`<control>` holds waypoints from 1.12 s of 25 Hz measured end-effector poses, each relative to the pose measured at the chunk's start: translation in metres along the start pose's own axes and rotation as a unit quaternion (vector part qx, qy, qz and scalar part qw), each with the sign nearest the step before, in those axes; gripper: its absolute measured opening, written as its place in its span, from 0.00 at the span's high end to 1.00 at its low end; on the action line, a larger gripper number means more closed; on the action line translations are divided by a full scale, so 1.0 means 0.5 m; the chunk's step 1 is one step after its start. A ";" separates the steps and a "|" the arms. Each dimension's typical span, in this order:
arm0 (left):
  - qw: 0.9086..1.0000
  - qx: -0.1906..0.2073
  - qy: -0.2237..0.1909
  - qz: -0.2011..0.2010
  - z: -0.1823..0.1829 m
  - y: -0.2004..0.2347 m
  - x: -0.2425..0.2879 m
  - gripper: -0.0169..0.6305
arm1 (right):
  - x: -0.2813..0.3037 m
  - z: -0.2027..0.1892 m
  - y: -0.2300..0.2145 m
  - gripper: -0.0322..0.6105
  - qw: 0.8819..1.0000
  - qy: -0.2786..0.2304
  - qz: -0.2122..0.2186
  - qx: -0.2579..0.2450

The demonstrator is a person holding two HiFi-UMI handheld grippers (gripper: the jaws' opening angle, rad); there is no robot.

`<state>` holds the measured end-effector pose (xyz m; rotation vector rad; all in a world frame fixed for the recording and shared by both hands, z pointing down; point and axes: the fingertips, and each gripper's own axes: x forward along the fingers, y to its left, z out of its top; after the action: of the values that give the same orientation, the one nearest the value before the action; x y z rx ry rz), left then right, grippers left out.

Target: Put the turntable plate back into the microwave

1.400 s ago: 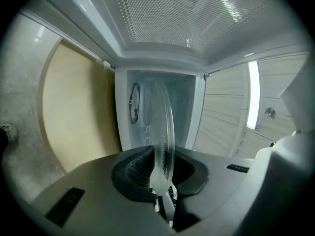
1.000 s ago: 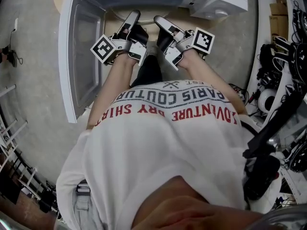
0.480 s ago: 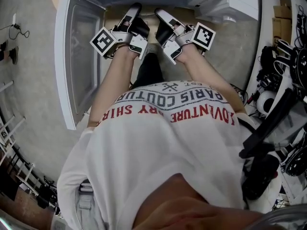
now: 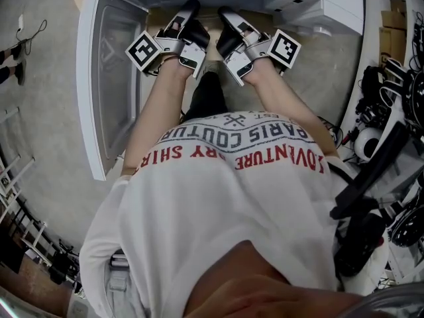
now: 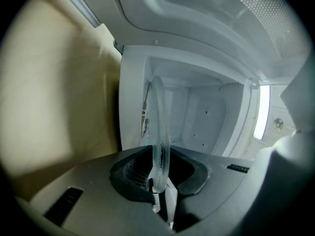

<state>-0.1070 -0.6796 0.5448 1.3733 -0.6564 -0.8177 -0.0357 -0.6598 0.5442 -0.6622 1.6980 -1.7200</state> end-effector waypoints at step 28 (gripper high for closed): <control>0.997 0.014 -0.061 0.038 -0.008 -0.004 -0.052 0.93 | 0.028 0.012 -0.001 0.88 0.999 -0.037 -0.018 0.008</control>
<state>-0.1188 -0.6558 0.5437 1.3235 -0.8132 -0.8400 -0.0408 -0.6739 0.5437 -0.7431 1.6287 -1.7117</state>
